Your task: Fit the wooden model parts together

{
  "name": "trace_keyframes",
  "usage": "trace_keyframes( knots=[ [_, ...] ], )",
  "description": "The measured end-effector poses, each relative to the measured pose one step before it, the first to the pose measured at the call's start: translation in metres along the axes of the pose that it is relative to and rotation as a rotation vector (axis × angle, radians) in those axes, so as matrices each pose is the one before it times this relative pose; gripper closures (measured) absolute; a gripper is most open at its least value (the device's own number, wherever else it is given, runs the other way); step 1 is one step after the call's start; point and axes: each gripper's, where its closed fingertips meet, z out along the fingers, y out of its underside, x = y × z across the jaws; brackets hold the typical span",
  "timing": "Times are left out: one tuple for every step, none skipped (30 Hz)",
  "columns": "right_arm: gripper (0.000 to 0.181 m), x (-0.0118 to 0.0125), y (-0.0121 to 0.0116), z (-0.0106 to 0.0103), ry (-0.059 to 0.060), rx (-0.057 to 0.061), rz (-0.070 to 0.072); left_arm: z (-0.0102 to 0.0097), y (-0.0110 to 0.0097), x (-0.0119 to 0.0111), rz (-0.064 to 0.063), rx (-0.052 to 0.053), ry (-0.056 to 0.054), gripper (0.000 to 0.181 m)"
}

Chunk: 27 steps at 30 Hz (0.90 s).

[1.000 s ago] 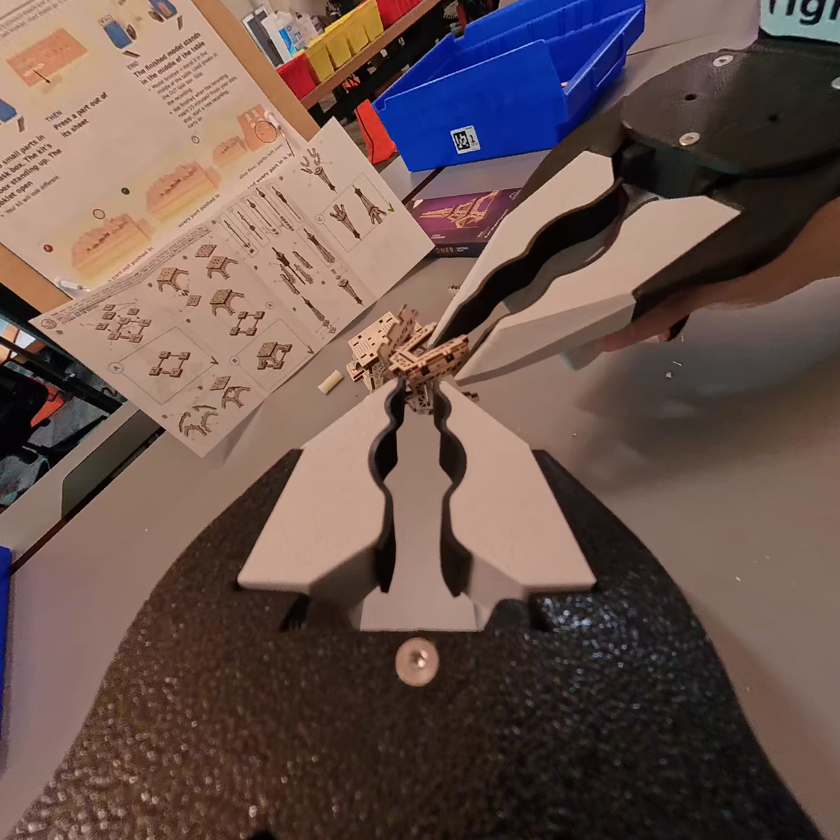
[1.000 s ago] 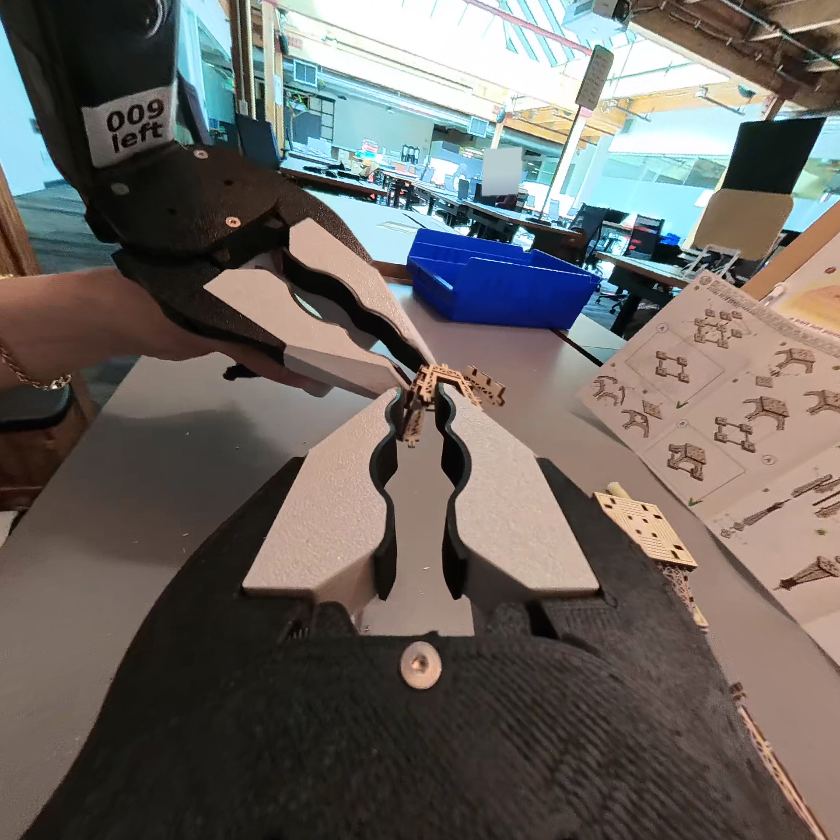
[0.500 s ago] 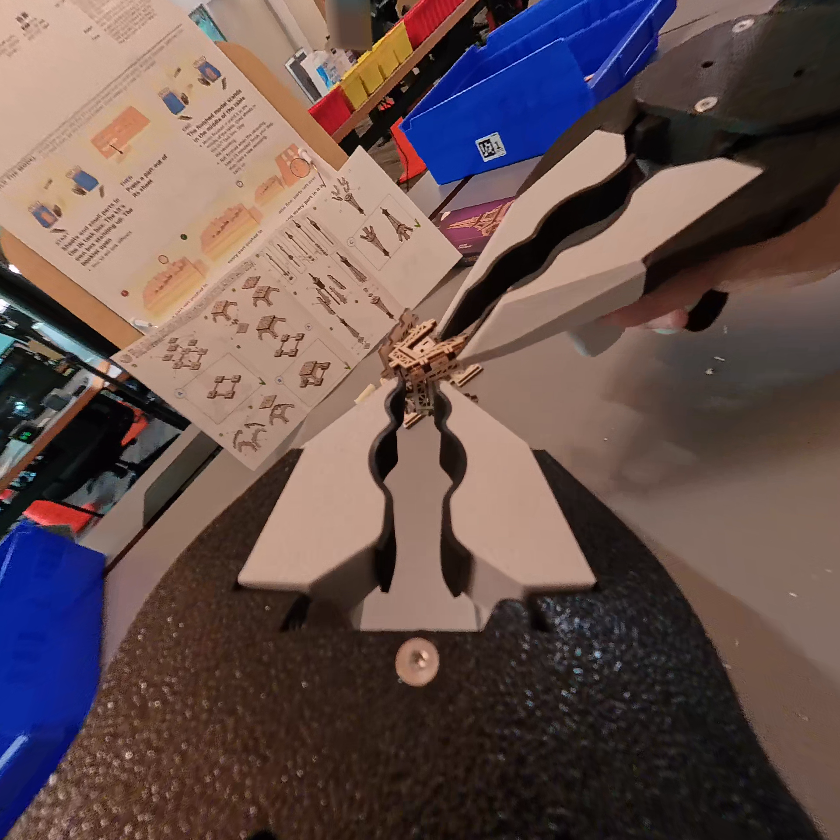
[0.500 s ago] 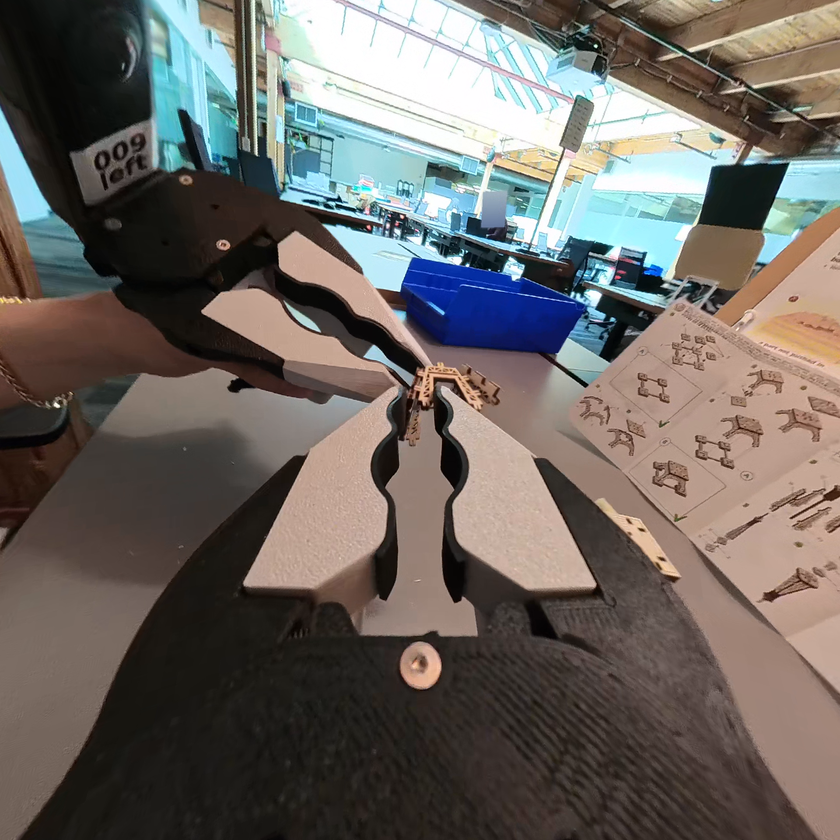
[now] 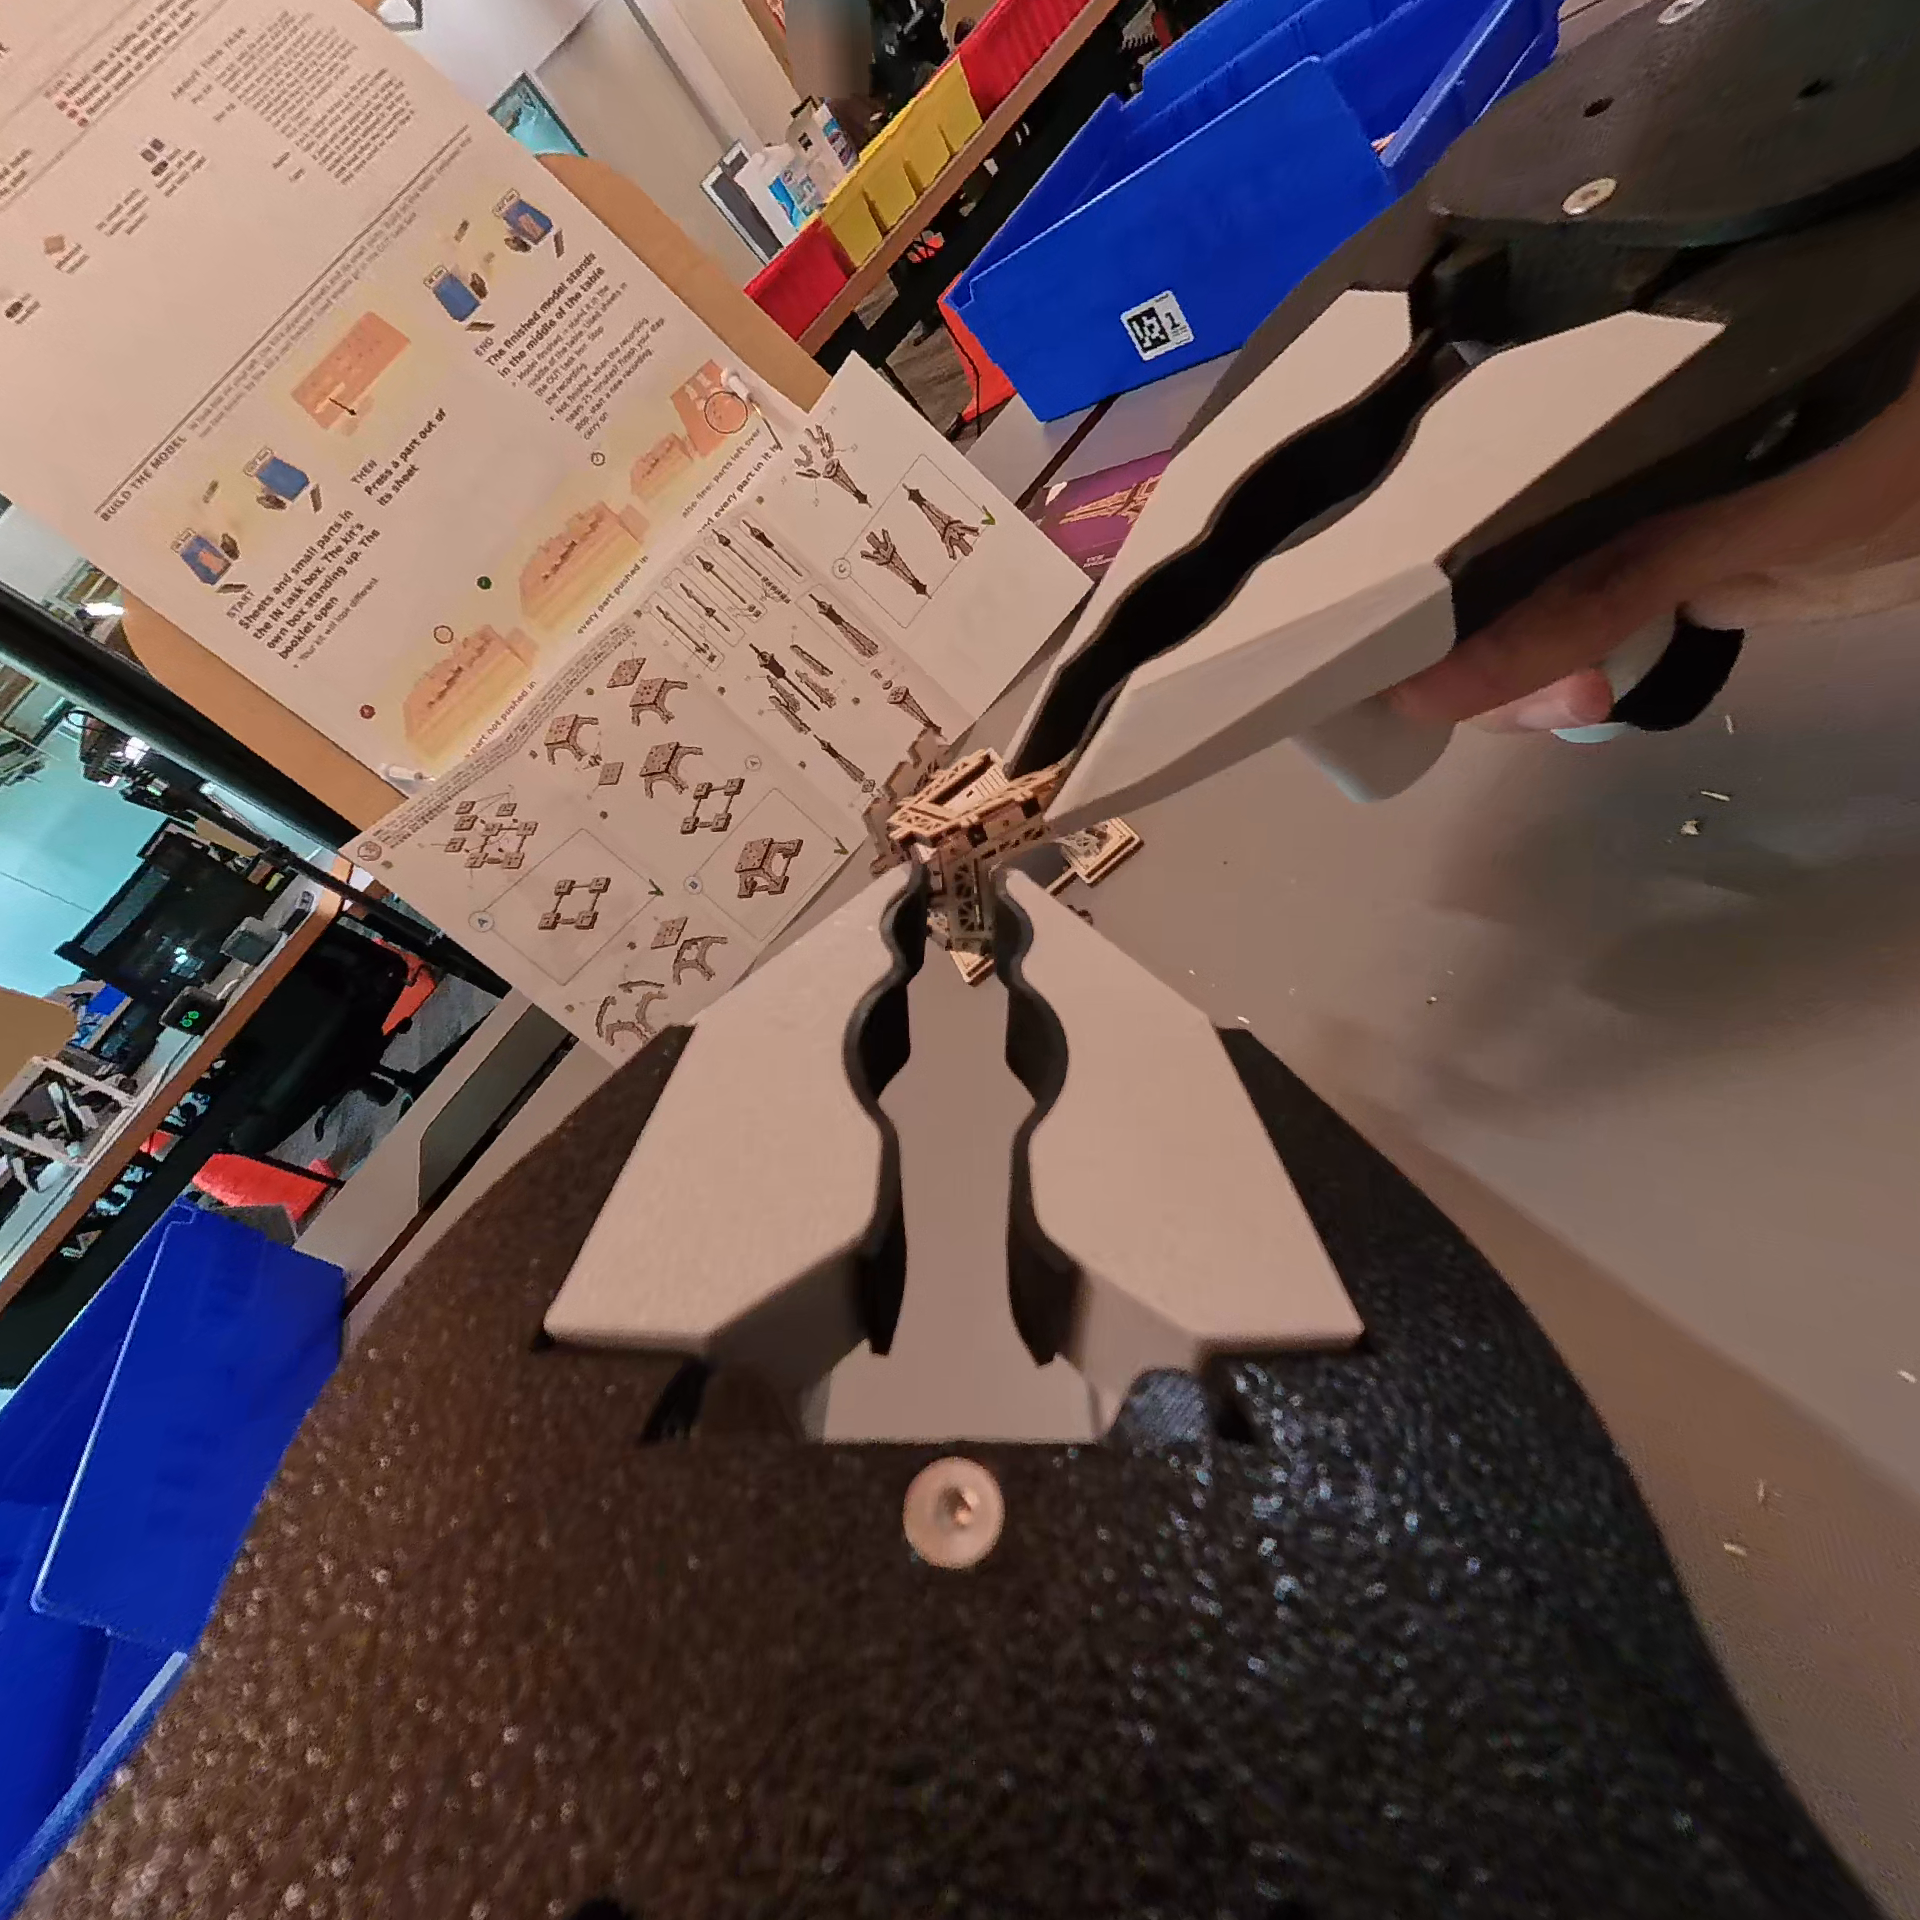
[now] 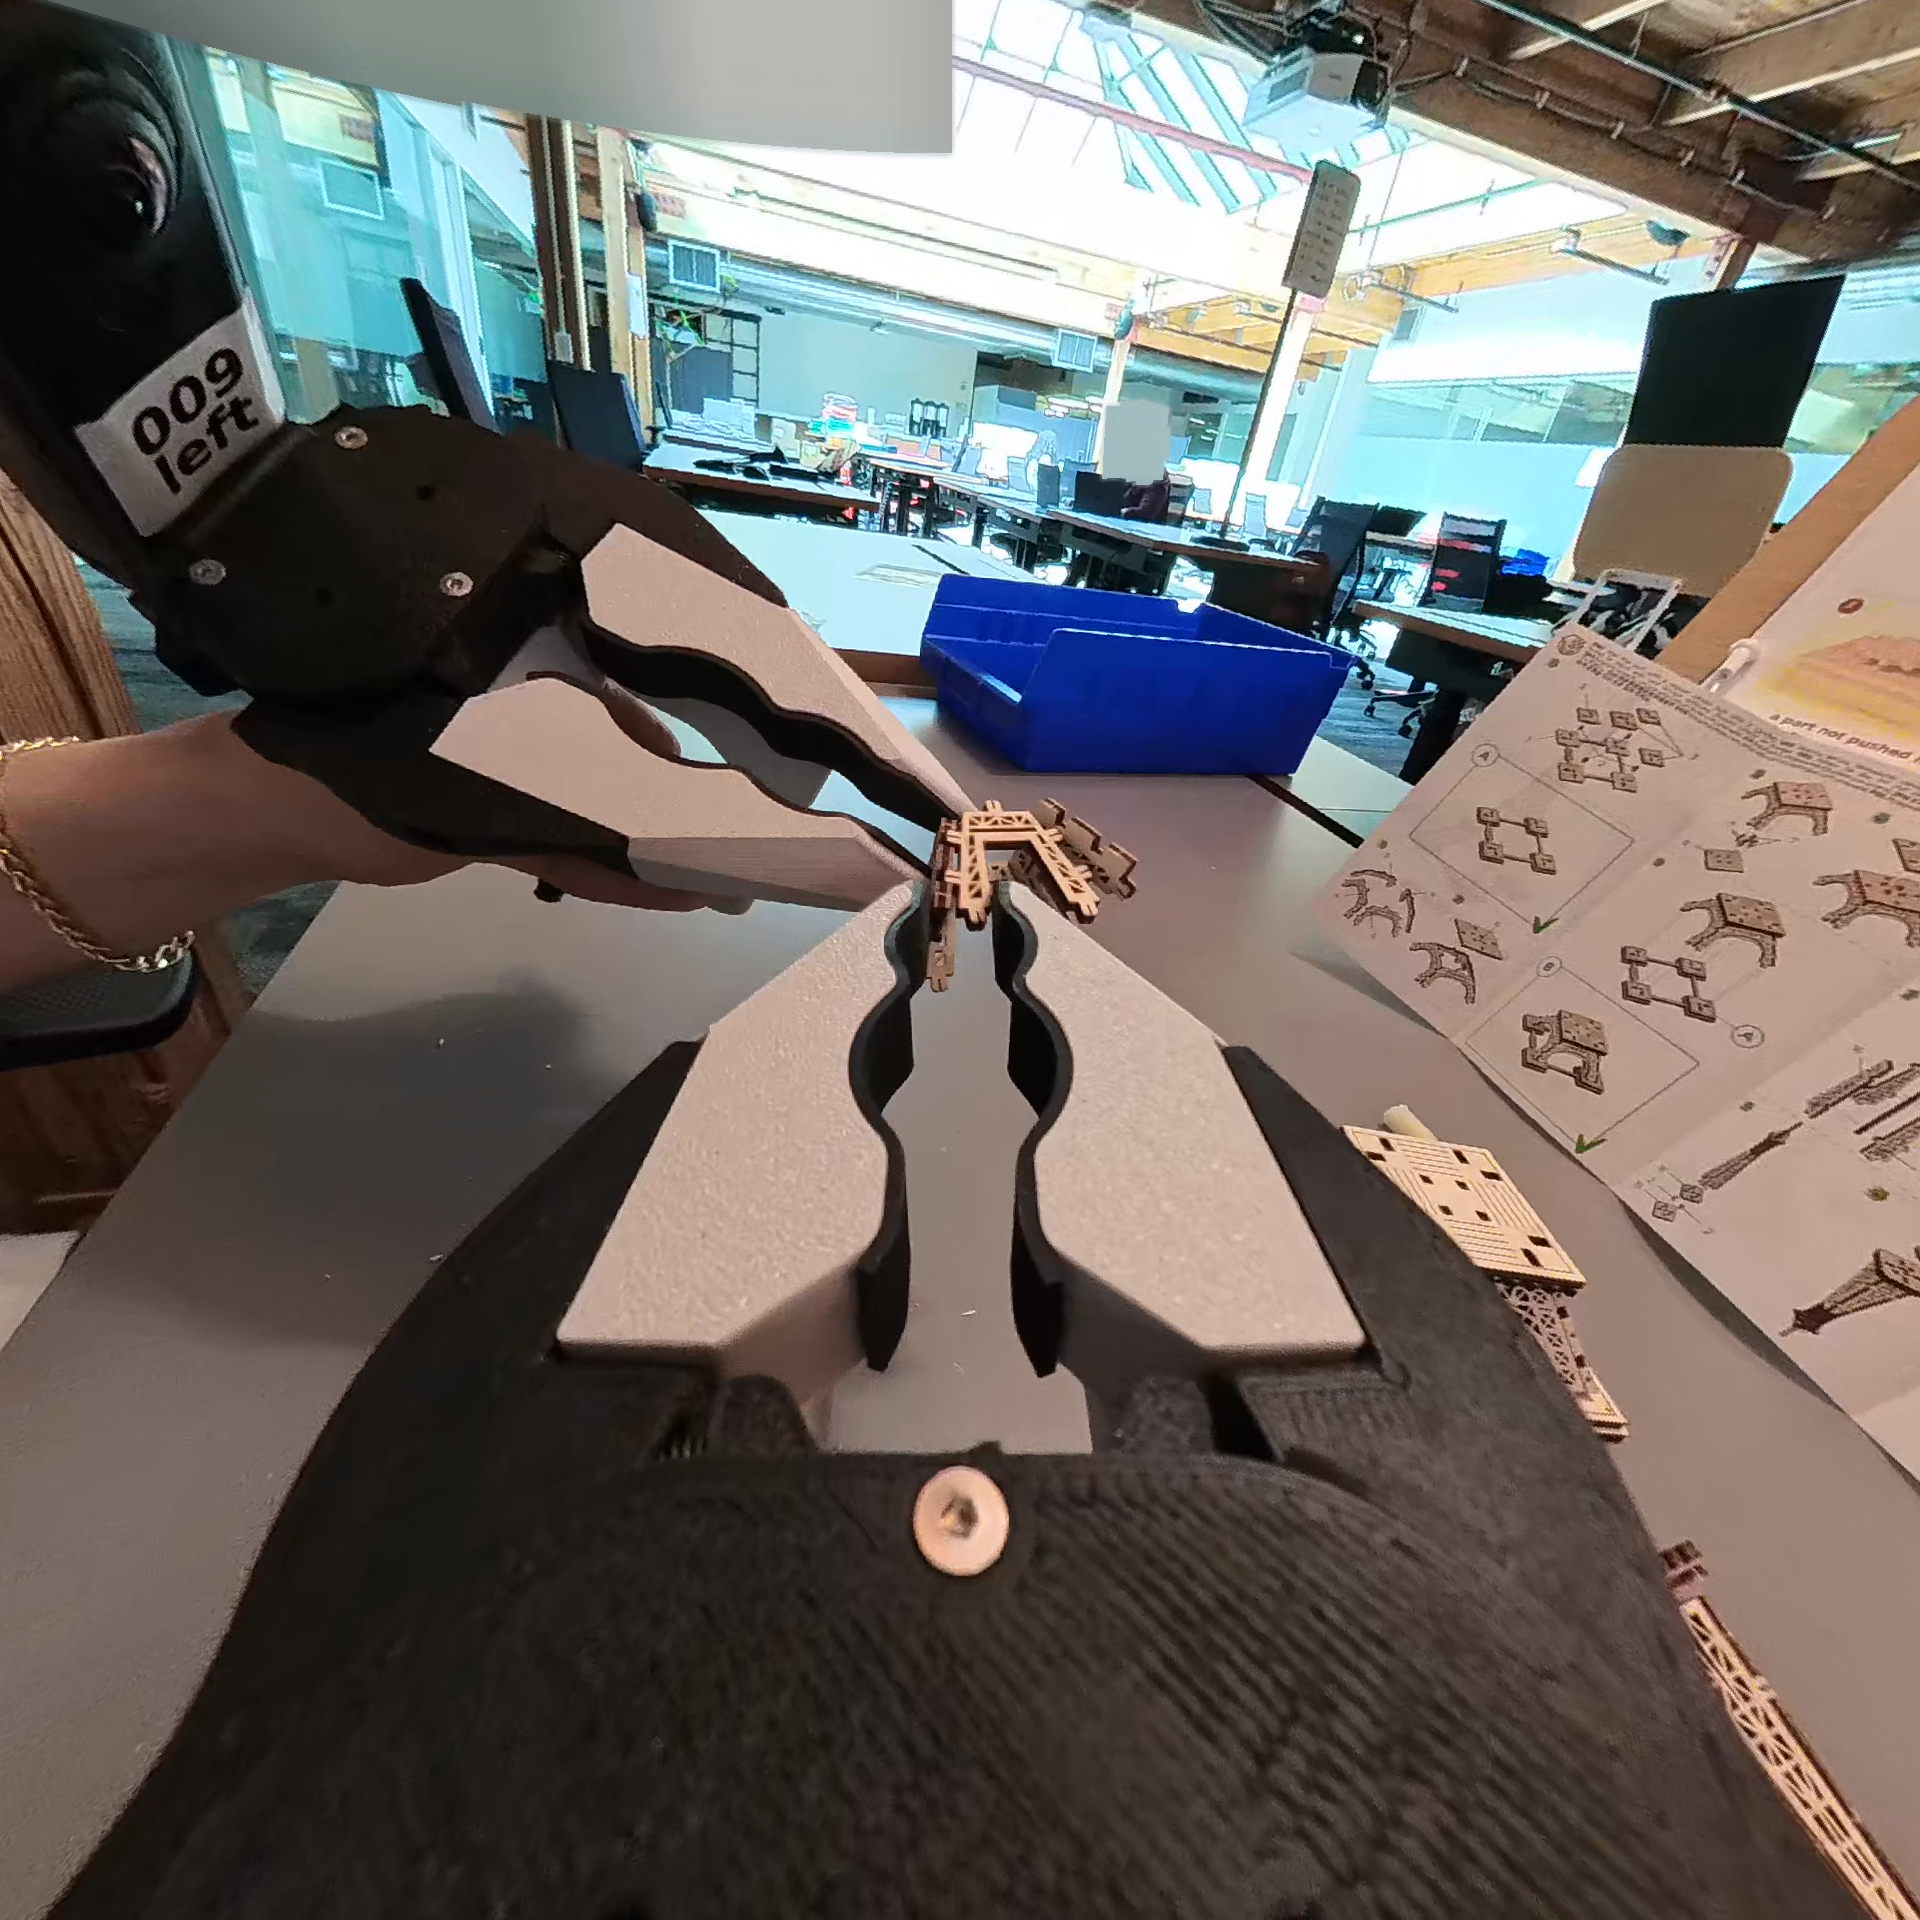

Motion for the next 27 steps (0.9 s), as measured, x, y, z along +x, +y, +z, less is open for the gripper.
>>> trace_keyframes(
  knots=[
    [0.172,0.00053,0.00012,0.00006,0.0034,-0.0023,-0.0009,0.00008,-0.00009,0.00001,0.0011,0.0006,-0.0006,0.172],
    [0.172,0.00029,0.00043,0.00008,0.0016,-0.0031,-0.0023,-0.00005,-0.00023,-0.00019,0.0024,0.0024,-0.0022,0.172],
    [0.172,0.00015,0.00014,0.00012,0.0016,-0.0003,0.0011,-0.00011,-0.00024,-0.00015,0.0031,0.0031,-0.0022,0.172],
    [0.172,0.00024,-0.00011,0.00001,-0.0004,0.0015,0.0055,-0.00025,-0.00035,-0.00031,0.0035,0.0035,-0.0029,0.172],
    [0.172,-0.00002,-0.00013,0.00002,-0.0031,0.0011,0.0074,-0.00017,-0.00041,-0.00018,0.0033,0.0036,-0.0024,0.172],
    [0.172,0.00025,-0.00023,-0.00017,-0.0022,0.0018,0.0079,-0.00018,-0.00055,0.00014,0.0038,0.0052,-0.0005,0.172],
    [0.172,0.00016,-0.00026,-0.0004,-0.0023,0.0032,0.0048,-0.00025,-0.00091,-0.00017,0.004,0.0067,-0.002,0.172],
    [0.172,-0.00043,-0.00039,-0.00025,-0.0065,0.0034,0.0054,-0.00039,-0.00116,-0.00043,0.0043,0.0087,-0.004,0.172],
    [0.171,-0.00038,0.00004,-0.00016,-0.0058,0.0011,0.0083,-0.00042,-0.00125,-0.00003,0.0046,0.0077,-0.0004,0.172],
    [0.171,0.00014,0.00018,-0.00001,-0.0025,0.0002,0.0072,-0.00021,-0.00085,0.00008,0.0034,0.0062,0.0022,0.172],
    [0.17,-0.00063,0.00025,-0.00007,-0.0064,-0.0008,0.0032,-0.00009,-0.00033,0.0003,0.0006,0.0042,0.0038,0.172],
    [0.17,-0.0005,-0.00029,-0.00012,-0.0037,0.0013,0.0003,-0.00006,-0.00002,0.00015,-0.0016,0.0023,0.0035,0.172],
    [0.17,0.00014,-0.00117,-0.00034,0.0016,0.0075,0.0013,-0.00032,-0.00051,0.00019,0.0001,0.006,0.0027,0.172],
    [0.171,-0.00094,-0.00094,-0.00021,-0.0071,0.006,0.0039,-0.0003,-0.00056,0.0,0.0025,0.0047,0.0007,0.172],
    [0.17,-0.0012,-0.00081,-0.00018,-0.0115,0.0055,0.0104,-0.00022,0.00019,-0.00013,0.0042,-0.0004,0.0008,0.172],
    [0.169,-0.00076,-0.00094,-0.00037,-0.0102,0.0065,0.014,0.00004,0.00052,0.00007,0.004,-0.0021,0.0014,0.172],
    [0.169,-0.00104,-0.00083,-0.00037,-0.0119,0.0062,0.0103,-0.00014,-0.00024,0.0,0.003,0.0037,0.0007,0.172],
    [0.169,-0.00038,-0.00035,-0.00045,-0.0064,0.0026,0.0052,-0.00032,-0.00118,0.00032,0.001,0.0104,0.0019,0.172],
    [0.169,0.00066,-0.00048,-0.00039,0.0025,0.0033,0.003,-0.00018,-0.00123,0.00105,-0.001,0.0088,0.0066,0.172],
    [0.169,0.00001,-0.00014,-0.00024,-0.0021,0.001,0.0019,0.00007,-0.00026,0.00062,-0.0021,0.0013,0.0038,0.172],
    [0.172,-0.00087,-0.00009,-0.00009,-0.0068,-0.0001,-0.0004,0.00004,-0.00023,0.00028,0.0014,0.0015,0.0,0.172],
    [0.172,-0.00006,-0.00058,-0.00012,0.0006,0.0032,-0.0032,-0.00002,-0.00049,-0.00005,0.003,0.0029,-0.0012,0.172],
    [0.172,-0.00003,-0.0002,-0.00007,0.0019,-0.0003,-0.0051,-0.00017,-0.00027,-0.00032,0.0003,0.0012,-0.0012,0.172],
    [0.172,-0.00008,0.00037,0.0003,0.0007,-0.004,-0.0058,-0.00005,-0.00001,-0.00027,-0.0017,-0.0006,-0.0002,0.172],
    [0.172,-0.0002,-0.00029,0.00007,0.0003,-0.0003,-0.0053,-0.00019,-0.00017,-0.00017,-0.0023,0.002,-0.0008,0.172],
    [0.172,0.00001,-0.0006,0.00008,0.0009,0.002,-0.0025,-0.00024,-0.00056,-0.00052,-0.0025,0.0038,-0.0028,0.172],
    [0.173,-0.00018,-0.00042,0.00028,0.0004,0.0023,0.0008,-0.00012,-0.00008,-0.00043,-0.002,0.0007,-0.0031,0.172]
  ],
)
